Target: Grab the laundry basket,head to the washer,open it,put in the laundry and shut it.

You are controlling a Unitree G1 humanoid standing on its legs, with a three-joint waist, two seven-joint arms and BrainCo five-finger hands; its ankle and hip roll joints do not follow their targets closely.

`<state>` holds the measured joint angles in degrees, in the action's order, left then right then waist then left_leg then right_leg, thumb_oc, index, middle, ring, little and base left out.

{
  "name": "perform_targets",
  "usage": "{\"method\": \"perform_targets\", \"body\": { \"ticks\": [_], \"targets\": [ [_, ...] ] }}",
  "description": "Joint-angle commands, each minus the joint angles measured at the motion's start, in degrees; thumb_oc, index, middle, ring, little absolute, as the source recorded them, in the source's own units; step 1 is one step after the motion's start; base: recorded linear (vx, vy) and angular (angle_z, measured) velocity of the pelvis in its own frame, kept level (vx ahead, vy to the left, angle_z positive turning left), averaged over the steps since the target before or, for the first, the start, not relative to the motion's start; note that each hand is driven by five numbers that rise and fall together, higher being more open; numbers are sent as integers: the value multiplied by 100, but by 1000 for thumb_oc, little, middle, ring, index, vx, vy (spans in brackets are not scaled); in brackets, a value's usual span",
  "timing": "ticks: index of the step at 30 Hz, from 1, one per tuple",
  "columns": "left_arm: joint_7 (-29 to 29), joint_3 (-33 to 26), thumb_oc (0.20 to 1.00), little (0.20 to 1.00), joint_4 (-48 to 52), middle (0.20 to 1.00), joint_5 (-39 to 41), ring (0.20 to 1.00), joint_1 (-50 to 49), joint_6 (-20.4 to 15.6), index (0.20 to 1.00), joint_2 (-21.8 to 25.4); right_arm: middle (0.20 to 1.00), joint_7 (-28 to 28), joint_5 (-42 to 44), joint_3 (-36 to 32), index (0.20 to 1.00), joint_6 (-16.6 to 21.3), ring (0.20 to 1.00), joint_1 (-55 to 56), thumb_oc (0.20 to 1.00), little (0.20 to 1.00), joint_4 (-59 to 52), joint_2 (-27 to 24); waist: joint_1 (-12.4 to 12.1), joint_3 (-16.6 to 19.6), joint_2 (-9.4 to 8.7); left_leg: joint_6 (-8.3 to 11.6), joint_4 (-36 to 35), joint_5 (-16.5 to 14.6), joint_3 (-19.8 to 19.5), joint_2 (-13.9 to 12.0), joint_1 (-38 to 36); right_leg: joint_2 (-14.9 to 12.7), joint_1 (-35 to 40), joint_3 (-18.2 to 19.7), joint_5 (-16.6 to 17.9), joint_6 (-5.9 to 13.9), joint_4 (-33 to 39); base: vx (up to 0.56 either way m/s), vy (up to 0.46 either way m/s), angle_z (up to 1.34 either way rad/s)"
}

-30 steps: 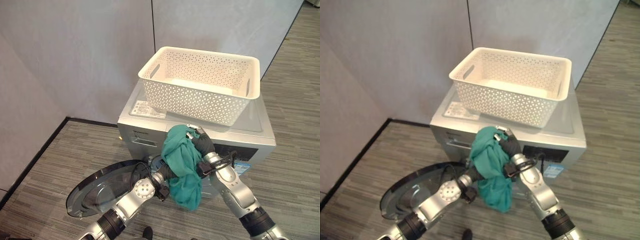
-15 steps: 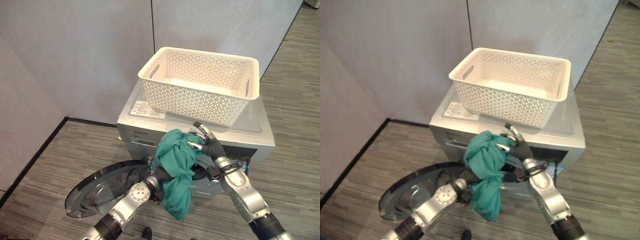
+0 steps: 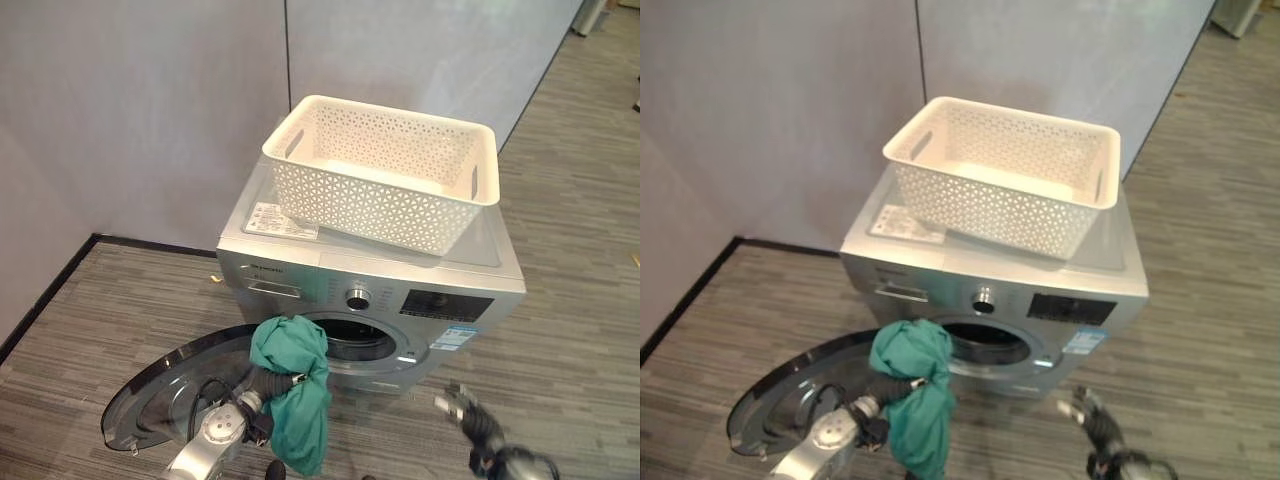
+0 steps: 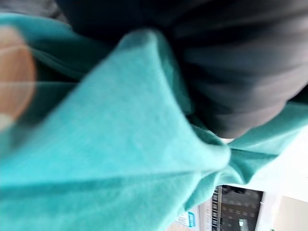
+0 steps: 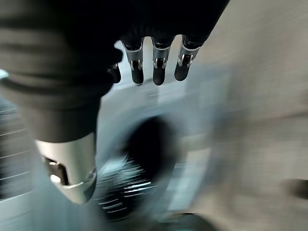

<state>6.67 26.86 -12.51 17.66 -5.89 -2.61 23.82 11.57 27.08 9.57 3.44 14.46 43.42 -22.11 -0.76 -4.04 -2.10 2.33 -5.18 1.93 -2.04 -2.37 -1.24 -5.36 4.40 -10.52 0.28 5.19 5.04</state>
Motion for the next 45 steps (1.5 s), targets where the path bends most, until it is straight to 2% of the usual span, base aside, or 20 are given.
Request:
{"method": "perform_targets", "body": {
  "ticks": [1,7,10,11,13,16,17,18,21,25,28,29,30,31,32,33,36,38,42,45],
  "targets": [
    [153,-210,200,200,184,200,123,200,241,-430,200,-164,1000,-17,-522,71,1000,-1,1000,-309,1000,1000,677,53,-41,134,-56,-269,299,-289,414,168,492,-18,73,388,-749,2,-591,51,58,-37],
    [60,-295,200,200,35,200,58,200,311,-421,200,-198,1000,-380,-716,-112,1000,-117,1000,-899,1000,1000,2412,558,-235,116,-25,-506,645,-636,487,273,537,-219,-29,547,-766,125,-966,92,126,-31],
    [111,-207,200,200,20,200,-17,200,421,-327,200,-181,1000,-522,-917,-241,1000,-239,1000,-980,1000,1000,2965,596,-280,104,69,-675,569,-684,274,436,369,-328,-509,544,-547,263,-2221,142,220,3],
    [136,-94,200,200,-3,200,-79,200,541,-287,200,-165,1000,-588,-1076,-192,1000,-358,1000,-1051,1000,1000,3230,579,-196,-51,111,-827,511,-699,-7,555,186,-286,-967,805,-10,296,-3311,33,99,37],
    [164,-105,200,200,66,200,-131,200,585,-288,200,-130,1000,-633,-1153,-230,1000,-426,1000,-1133,1000,1000,3372,558,-146,-141,286,-857,449,-704,-204,520,62,-155,-1486,1017,-131,233,-3825,118,120,76],
    [245,-116,200,200,144,200,-71,200,627,-286,200,-105,1000,-669,-1377,-135,1000,-522,1000,-1308,1000,1000,3583,482,-119,-183,385,-817,340,-779,-478,534,-80,-110,-1536,1296,-541,143,-2720,190,-40,50],
    [311,-93,200,200,126,200,-58,200,634,-275,200,-99,1000,-646,-1500,-83,1000,-547,1000,-1324,1000,1000,3666,477,-85,-191,379,-811,278,-826,-750,554,-151,-21,-1647,1765,-527,188,-2104,175,-148,40],
    [334,-65,200,200,163,200,-77,200,642,-279,200,-84,1000,-660,-1577,-28,1000,-596,1000,-1318,1000,1000,3722,482,-76,-202,328,-776,163,-804,-919,572,-191,47,-1742,2246,-202,297,-1535,149,-125,46],
    [338,137,200,200,126,200,-178,200,855,-294,200,-104,1000,-695,-1591,-32,1000,-584,1000,-1284,1000,1000,3698,458,-130,-220,202,-640,110,-761,-1292,598,-192,129,-1783,2487,9,328,-1229,59,-152,55],
    [373,370,200,200,15,200,-202,200,997,-246,200,-234,1000,-727,-1451,-176,1000,-512,1000,-996,1000,1000,3593,472,-10,-222,94,-408,146,-621,-1863,543,-73,279,-1608,2314,-309,124,-1484,-19,-227,144],
    [352,530,200,200,-1,200,-216,200,1106,-198,200,-306,1000,-857,-1428,-211,1000,-456,1000,-920,1000,1000,3577,397,63,-262,45,-108,40,-299,-2378,394,286,360,-1577,1725,-480,-47,-1449,-143,-288,109],
    [299,692,200,200,-61,200,-278,200,1321,-194,200,-359,1000,-977,-1409,-187,1000,-373,1000,-976,1000,1000,3436,330,199,-352,-26,-32,18,-158,-2053,322,733,283,-1590,1315,-544,-80,-1324,-239,-258,143],
    [298,692,200,200,-67,200,-279,200,1330,-196,200,-362,1000,-977,-1409,-190,1000,-374,1000,-981,1000,1000,3435,330,209,-339,-24,-29,18,-131,-2064,329,767,275,-1613,1306,-516,-74,-1308,-318,-168,194],
    [278,717,200,200,-175,200,-332,200,1571,-212,200,-470,1000,-998,-1304,-274,1000,-308,1000,-998,1000,1000,3229,279,428,-408,-138,-62,125,-162,-347,-64,953,11,-1646,850,-371,21,-1147,-165,-21,172],
    [277,718,200,200,-176,200,-332,200,1571,-212,200,-470,1000,-998,-1304,-275,1000,-308,1000,-998,1000,1000,3229,279,422,-403,-139,-63,126,-162,-341,-64,958,13,-1651,856,-367,21,-1144,-262,-47,205],
    [263,712,200,200,-131,200,-281,200,1642,-232,200,-454,1000,-1034,-1219,-92,1000,-303,1000,-1049,1000,1000,3077,273,469,-426,-267,-19,865,-532,29,-551,753,-143,-1698,624,-316,-79,-1119,-118,-23,128],
    [218,721,200,200,-192,200,-291,200,1634,-282,200,-414,1000,-1024,-1257,128,1000,-298,1000,-1071,1000,1000,2868,365,463,-308,-313,32,1230,-437,-607,-846,315,14,-1815,663,-306,-126,-1194,-42,-1,7],
    [148,637,200,200,-216,200,-258,200,1497,-274,200,-438,1000,-934,-1344,206,1000,-336,1000,-1010,1000,1000,2905,434,606,-72,-101,114,796,-40,-965,-1231,-192,193,-1959,830,-348,-29,-1302,65,153,-32],
    [161,611,200,200,-203,200,-217,200,1440,-292,200,-479,1000,-908,-1398,147,1000,-339,1000,-1000,1000,1000,2943,393,698,1,69,222,353,2,-648,-1332,-414,95,-2044,857,-259,61,-1338,-37,203,-6],
    [257,570,200,200,-178,200,-227,200,1333,-307,200,-472,1000,-882,-1554,15,1000,-381,1000,-977,1000,1000,3090,360,734,68,265,344,32,-505,168,-1135,-645,-369,-2029,733,269,342,-907,-123,307,0]
  ]
}}
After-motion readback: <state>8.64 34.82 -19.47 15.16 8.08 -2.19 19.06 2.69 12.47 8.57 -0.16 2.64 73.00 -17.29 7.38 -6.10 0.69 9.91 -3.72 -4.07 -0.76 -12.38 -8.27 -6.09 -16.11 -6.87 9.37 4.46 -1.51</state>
